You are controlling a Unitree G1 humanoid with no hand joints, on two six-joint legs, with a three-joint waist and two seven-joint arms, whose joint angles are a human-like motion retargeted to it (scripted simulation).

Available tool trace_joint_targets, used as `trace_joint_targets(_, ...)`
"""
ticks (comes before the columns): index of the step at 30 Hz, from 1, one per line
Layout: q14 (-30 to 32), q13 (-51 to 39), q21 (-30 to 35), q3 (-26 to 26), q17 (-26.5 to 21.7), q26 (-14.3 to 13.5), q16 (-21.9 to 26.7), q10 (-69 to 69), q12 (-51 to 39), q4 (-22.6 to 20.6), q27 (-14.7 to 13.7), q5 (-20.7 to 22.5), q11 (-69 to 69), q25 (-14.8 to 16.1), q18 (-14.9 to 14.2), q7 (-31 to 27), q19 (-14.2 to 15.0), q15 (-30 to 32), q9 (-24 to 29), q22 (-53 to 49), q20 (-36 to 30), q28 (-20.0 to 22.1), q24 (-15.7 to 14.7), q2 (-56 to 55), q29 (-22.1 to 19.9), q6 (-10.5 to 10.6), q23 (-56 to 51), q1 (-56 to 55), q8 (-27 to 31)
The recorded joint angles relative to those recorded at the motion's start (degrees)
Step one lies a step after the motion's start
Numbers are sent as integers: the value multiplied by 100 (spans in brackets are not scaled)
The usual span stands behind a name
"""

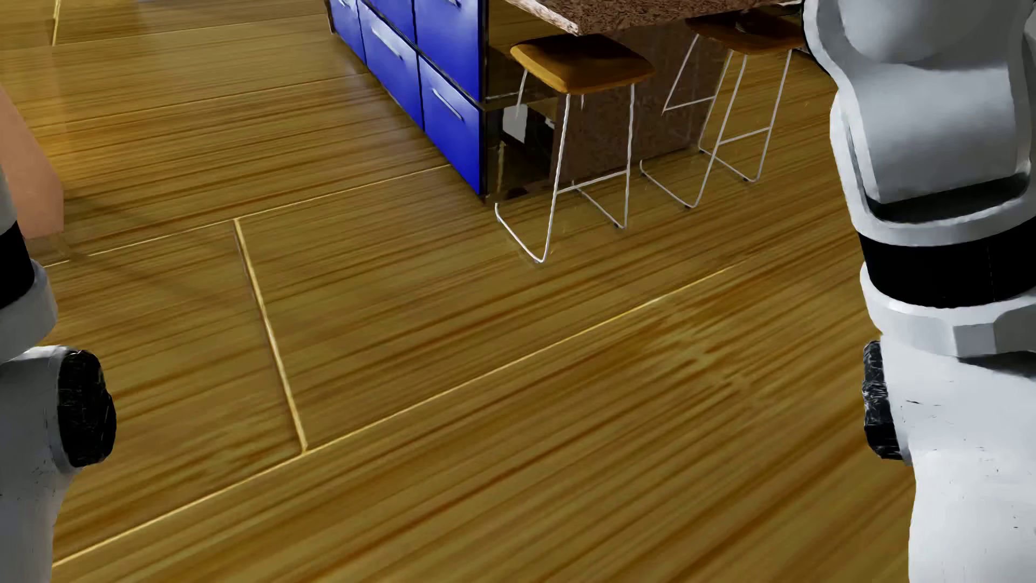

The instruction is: Don't move

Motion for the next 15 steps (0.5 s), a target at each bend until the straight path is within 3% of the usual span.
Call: trace_joint_targets(15, -6, 168, -18, 39, -12, 0, 42, -23, 317, -36, 0, -31, -23, 0, 0, 0, 0, -96, -5, 52, 107, 0, 0, -23, 0, -11, 12, -3, 0)
